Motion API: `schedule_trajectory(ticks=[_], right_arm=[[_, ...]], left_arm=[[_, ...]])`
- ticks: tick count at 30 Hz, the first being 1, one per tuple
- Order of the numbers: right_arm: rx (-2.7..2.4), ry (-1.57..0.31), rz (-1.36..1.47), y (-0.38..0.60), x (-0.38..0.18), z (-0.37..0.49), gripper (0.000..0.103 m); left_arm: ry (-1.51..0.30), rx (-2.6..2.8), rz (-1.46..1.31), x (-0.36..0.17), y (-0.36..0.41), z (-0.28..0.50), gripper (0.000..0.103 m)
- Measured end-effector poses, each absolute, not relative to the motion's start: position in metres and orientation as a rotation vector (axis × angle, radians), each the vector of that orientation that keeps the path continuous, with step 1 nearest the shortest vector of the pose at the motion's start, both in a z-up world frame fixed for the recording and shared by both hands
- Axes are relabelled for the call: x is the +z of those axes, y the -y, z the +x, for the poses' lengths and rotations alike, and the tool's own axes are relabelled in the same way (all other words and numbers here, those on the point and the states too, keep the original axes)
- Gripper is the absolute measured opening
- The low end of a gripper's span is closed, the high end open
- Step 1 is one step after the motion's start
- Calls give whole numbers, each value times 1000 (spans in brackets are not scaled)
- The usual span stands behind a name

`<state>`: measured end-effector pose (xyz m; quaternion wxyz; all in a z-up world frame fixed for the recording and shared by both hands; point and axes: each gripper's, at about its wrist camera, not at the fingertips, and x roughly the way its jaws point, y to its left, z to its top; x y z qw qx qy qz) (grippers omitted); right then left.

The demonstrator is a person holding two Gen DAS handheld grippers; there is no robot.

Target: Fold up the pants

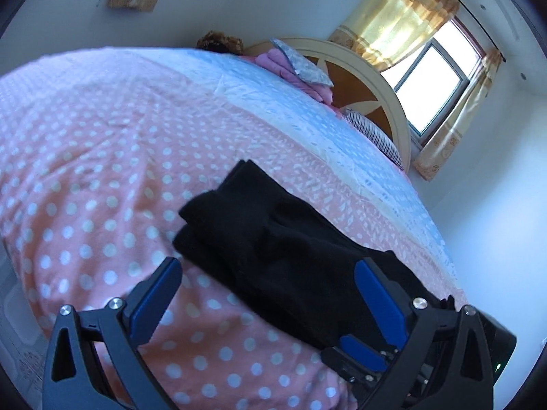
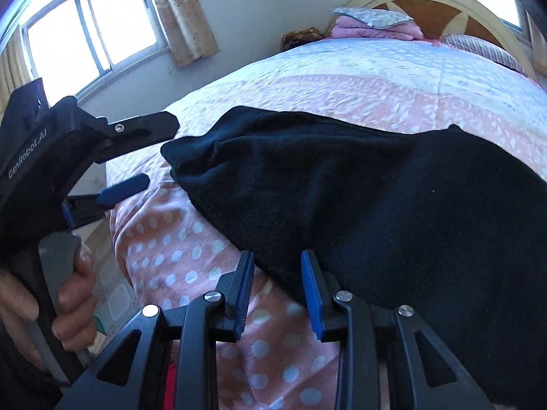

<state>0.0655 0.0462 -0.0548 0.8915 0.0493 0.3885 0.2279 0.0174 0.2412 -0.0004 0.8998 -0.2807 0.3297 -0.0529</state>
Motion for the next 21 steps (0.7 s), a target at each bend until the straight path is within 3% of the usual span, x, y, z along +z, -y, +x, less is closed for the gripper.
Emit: schedule_trajectory(ticks=[4, 11, 15, 17, 19, 21], right_arm=[[474, -799, 103, -46, -55, 61, 31], [474, -780, 152, -42, -56, 56, 31], [474, -764, 164, -39, -56, 51, 31], [478, -761, 167, -38, -56, 50, 31], [482, -760, 181, -36, -57, 49, 31], [483, -760, 193, -36, -57, 50, 31]], left_arm=[[-736, -81, -752, -23, -253, 29, 101], [-725, -5, -678, -20, -242, 47, 103], [-663, 1, -784, -23, -252, 48, 102], [-624, -6, -822, -23, -257, 43, 90], [-597, -23, -851, -26, -262, 39, 53], [-589, -18, -867, -31, -267, 37, 39]])
